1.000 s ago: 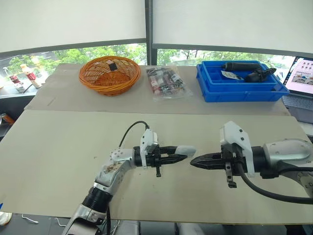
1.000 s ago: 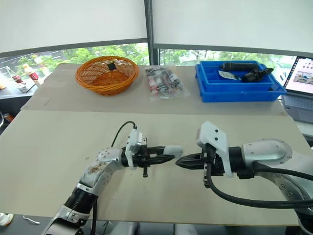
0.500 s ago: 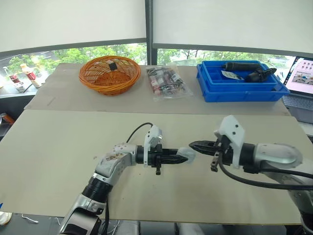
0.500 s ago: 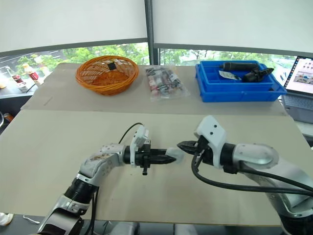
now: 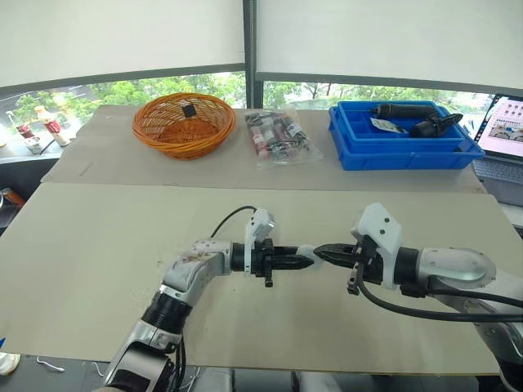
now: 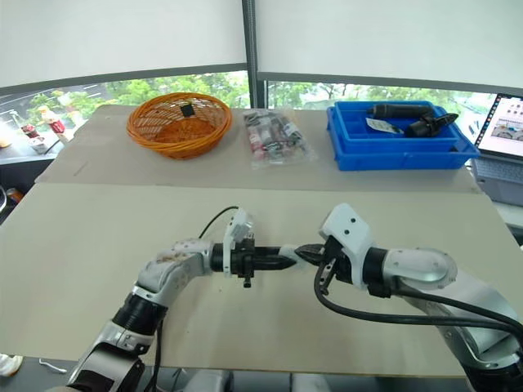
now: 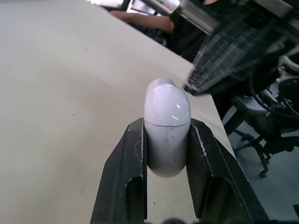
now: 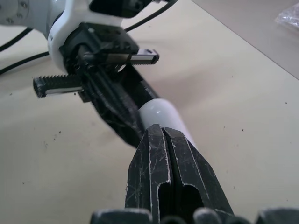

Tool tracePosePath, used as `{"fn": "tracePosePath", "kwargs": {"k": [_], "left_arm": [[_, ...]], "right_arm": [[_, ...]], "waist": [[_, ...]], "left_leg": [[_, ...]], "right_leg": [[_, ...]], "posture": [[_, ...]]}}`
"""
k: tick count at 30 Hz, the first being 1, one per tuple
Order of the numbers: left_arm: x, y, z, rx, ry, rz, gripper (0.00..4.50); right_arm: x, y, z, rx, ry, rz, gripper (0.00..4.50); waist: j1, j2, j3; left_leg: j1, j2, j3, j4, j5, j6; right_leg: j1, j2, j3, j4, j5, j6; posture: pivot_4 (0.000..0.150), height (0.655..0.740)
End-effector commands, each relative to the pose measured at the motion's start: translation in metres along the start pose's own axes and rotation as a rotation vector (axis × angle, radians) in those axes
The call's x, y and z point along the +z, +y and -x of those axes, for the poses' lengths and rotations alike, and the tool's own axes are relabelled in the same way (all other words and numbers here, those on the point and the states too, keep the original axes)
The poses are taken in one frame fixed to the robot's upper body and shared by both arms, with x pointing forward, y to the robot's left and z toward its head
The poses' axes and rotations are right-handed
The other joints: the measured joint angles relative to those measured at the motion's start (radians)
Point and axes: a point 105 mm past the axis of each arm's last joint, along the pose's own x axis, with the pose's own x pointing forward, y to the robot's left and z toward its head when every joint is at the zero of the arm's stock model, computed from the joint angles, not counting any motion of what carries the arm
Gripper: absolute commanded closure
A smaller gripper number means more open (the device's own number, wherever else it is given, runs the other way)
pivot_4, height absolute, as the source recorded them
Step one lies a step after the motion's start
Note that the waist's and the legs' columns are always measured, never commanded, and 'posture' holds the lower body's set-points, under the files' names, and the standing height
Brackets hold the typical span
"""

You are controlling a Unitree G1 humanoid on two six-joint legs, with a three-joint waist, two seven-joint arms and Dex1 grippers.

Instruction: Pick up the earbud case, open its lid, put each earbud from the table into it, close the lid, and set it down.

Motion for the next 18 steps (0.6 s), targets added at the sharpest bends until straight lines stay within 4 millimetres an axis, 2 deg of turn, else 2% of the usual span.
{"fn": "tracePosePath", "kwargs": {"k": [1, 6, 7, 8, 13, 16, 18], "left_arm": [[-0.001, 0.014, -0.002, 0.067, 0.062, 0.101, 3.89], [-0.01, 0.034, -0.003, 0.147, 0.155, 0.134, 3.89], [-0.011, 0.036, -0.002, 0.158, 0.167, 0.127, 2.87], [-0.012, 0.038, -0.001, 0.165, 0.179, 0.116, 2.58], [-0.013, 0.044, 0.008, 0.188, 0.215, 0.043, 0.04], [-0.009, 0.046, 0.019, 0.201, 0.225, -0.029, 0.04], [-0.003, 0.048, 0.039, 0.228, 0.248, -0.16, 0.04]], "right_arm": [[0.004, -0.013, 0.009, -0.084, 0.001, 0.079, 4.5], [-0.006, -0.011, 0.011, -0.087, 0.046, 0.108, 4.5], [-0.007, -0.011, 0.012, -0.089, 0.051, 0.112, 4.5], [-0.008, -0.012, 0.013, -0.091, 0.056, 0.115, 4.5], [-0.011, -0.013, 0.016, -0.094, 0.075, 0.129, 4.5], [-0.011, -0.011, 0.019, -0.081, 0.08, 0.148, 4.5], [-0.007, -0.008, 0.022, -0.044, 0.075, 0.181, 4.5]], "waist": [[-0.001, 0.0, 0.0], [-0.003, 0.0, 0.0], [-0.005, 0.0, 0.0], [-0.005, 0.0, 0.0], [-0.003, 0.0, 0.0], [-0.01, 0.0, 0.0], [-0.016, 0.0, 0.0]], "left_leg": [[0.0, 0.0, 0.0, 0.0, 0.0, 0.0], [0.0, 0.0, 0.0, 0.0, 0.0, 0.0], [0.0, 0.0, 0.0, 0.0, 0.0, 0.0], [0.0, 0.0, 0.0, 0.0, 0.0, 0.0], [0.001, 0.0, 0.0, 0.0, 0.0, 0.0], [0.001, 0.0, 0.0, 0.0, 0.0, 0.0], [0.001, 0.0, 0.0, 0.0, 0.0, 0.0]], "right_leg": [[0.0, 0.0, 0.0, 0.0, 0.0, 0.0], [0.0, 0.0, 0.0, 0.0, 0.0, 0.0], [0.0, 0.0, 0.0, 0.0, 0.0, 0.0], [0.0, 0.0, 0.0, 0.0, 0.0, 0.0], [0.0, 0.0, 0.0, 0.0, 0.0, 0.0], [0.0, 0.0, 0.0, 0.0, 0.0, 0.0], [0.0, 0.0, 0.0, 0.0, 0.0, 0.0]], "posture": [[0.15, 0.7282], [0.15, 0.7282], [0.15, 0.7282], [0.15, 0.7282], [0.15, 0.7282], [0.15, 0.7282], [0.15, 0.7282]]}}
